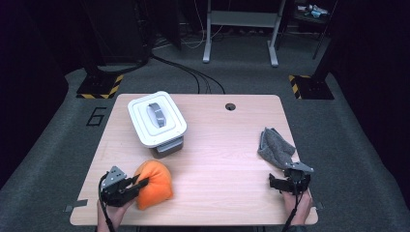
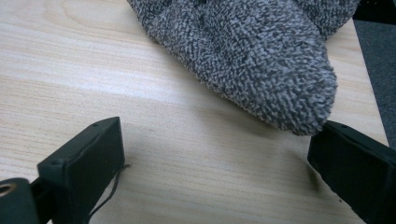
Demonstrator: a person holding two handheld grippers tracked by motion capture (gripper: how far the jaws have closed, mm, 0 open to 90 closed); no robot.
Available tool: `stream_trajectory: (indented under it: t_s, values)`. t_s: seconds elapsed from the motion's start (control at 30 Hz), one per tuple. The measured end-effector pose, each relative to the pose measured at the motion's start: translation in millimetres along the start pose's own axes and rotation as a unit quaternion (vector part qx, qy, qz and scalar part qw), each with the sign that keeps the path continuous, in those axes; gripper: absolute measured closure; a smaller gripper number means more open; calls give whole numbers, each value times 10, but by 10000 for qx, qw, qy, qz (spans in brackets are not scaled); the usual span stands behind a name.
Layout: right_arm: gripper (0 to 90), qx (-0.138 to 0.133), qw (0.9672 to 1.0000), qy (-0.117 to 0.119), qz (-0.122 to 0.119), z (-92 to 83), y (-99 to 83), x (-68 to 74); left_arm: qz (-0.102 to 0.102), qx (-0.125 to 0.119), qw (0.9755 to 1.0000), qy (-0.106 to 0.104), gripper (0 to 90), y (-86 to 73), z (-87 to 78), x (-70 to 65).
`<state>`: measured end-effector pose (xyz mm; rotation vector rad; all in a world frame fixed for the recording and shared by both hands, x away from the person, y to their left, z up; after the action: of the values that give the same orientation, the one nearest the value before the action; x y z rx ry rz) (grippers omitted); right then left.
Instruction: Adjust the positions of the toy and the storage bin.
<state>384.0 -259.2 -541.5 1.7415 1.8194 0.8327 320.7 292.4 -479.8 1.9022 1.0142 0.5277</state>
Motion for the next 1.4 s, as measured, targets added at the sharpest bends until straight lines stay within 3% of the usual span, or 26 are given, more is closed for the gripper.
stream_trajectory:
  t_s: [0.53,1.0,1.07,1.13,1.17,1.2,1.4]
  values:
    - [30,-26,10000,2,5,3,0,2,-399,-30,9968,698,696,-89,-178,474]
    - [31,-33,10000,-6,10,2,-1,4,-608,-97,9910,1188,682,9,-15,863]
    - [31,-36,10000,-9,12,2,-1,5,-628,-92,9911,1169,673,12,12,894]
    - [31,-37,10000,-10,11,2,-1,5,-583,-123,9908,1214,650,16,29,897]
    - [31,-35,10000,-6,12,2,-1,4,-574,-154,9907,1224,585,19,37,891]
    - [31,-35,10000,-6,12,2,-1,4,-556,-174,9905,1245,585,22,37,880]
    - [31,-45,10000,-23,8,1,-2,7,-472,-163,9899,1329,351,20,-26,817]
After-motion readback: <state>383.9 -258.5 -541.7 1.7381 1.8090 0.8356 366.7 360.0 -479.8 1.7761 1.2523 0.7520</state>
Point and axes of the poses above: each handheld gripper's, and its own axes: z roughly forward along the jaws, y roughly out of its top, x roughly to its left, the point moved 2 cm from there along z, roughly forward along the jaws, and after that the axes turned 7 degrees about z, right-handed, at the moved point
